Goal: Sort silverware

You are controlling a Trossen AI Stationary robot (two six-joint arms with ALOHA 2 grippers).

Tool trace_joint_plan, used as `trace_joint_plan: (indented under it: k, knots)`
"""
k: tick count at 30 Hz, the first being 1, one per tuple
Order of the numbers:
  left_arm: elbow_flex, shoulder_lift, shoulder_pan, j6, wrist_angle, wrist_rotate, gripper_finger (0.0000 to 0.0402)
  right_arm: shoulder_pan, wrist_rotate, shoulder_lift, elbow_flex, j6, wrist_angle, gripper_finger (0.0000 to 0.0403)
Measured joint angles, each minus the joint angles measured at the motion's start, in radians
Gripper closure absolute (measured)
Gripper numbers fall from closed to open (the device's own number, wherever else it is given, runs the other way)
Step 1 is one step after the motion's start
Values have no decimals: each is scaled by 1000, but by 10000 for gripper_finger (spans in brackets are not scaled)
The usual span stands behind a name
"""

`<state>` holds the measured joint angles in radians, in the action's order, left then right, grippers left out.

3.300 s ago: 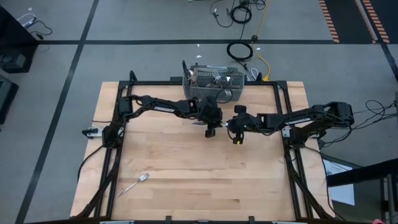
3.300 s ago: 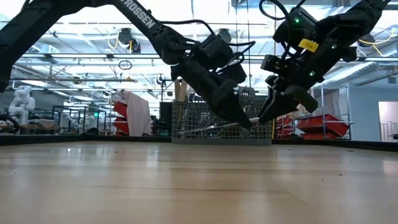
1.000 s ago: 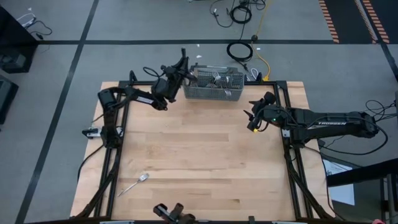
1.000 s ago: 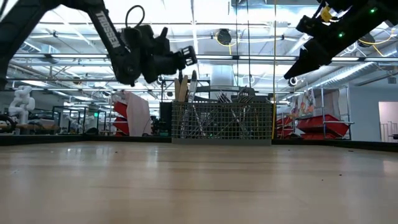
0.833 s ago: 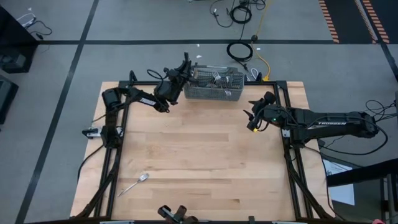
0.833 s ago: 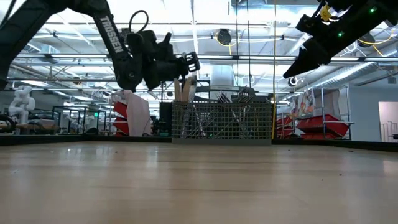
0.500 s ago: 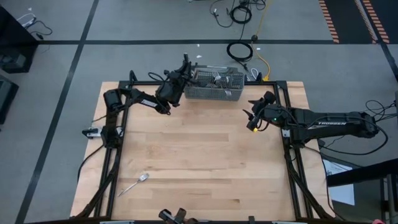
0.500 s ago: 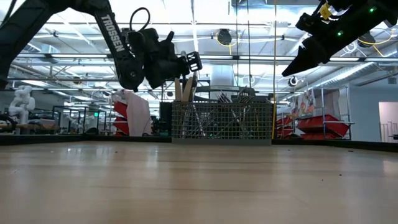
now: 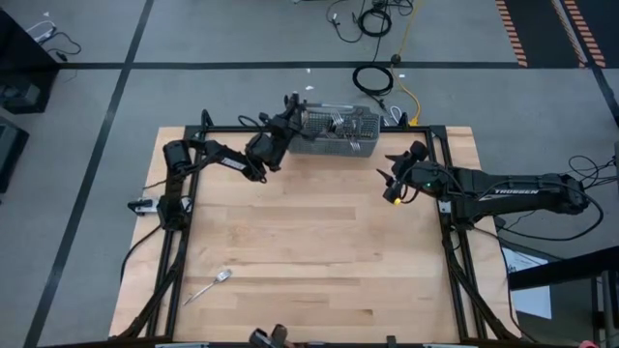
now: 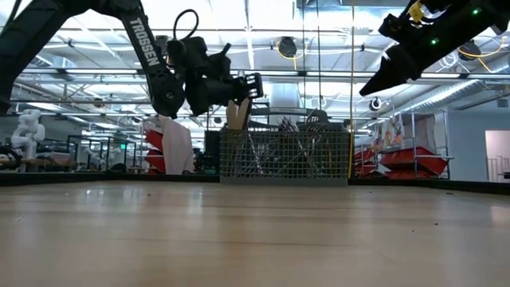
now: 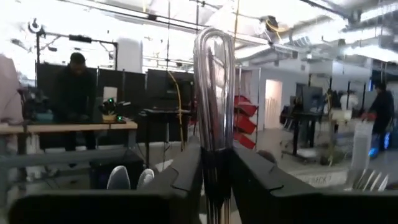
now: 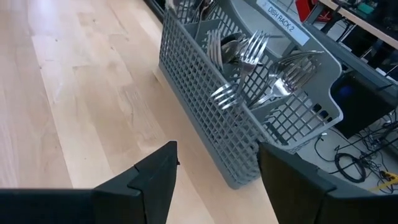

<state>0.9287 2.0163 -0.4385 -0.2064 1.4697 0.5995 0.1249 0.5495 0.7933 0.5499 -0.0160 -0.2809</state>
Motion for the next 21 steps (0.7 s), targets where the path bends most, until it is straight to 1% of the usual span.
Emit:
trace_joint_plan:
  k: [4,7,10,13,15,16,18,21]
  knots:
    - [-2,2,11,-87,-9,16,276,0,0,0,0,-13,29,190]
    - [-2,0,17,-140,-15,86,251,0,0,0,0,-14,26,190]
    - [-1,-9,20,-260,-25,186,239,0,0,0,0,-14,26,190]
    - [-3,-42,28,-332,-39,202,235,0,0,0,0,-14,28,190]
    - [-5,-87,29,-339,-75,193,234,0,0,0,0,-14,31,190]
    - [-5,-119,30,-330,-111,185,234,0,0,0,0,-14,31,190]
    - [-4,-208,29,-302,-243,182,233,0,0,0,0,-13,31,190]
    - [-3,-377,44,-224,-546,140,233,0,-1,0,0,-13,31,190]
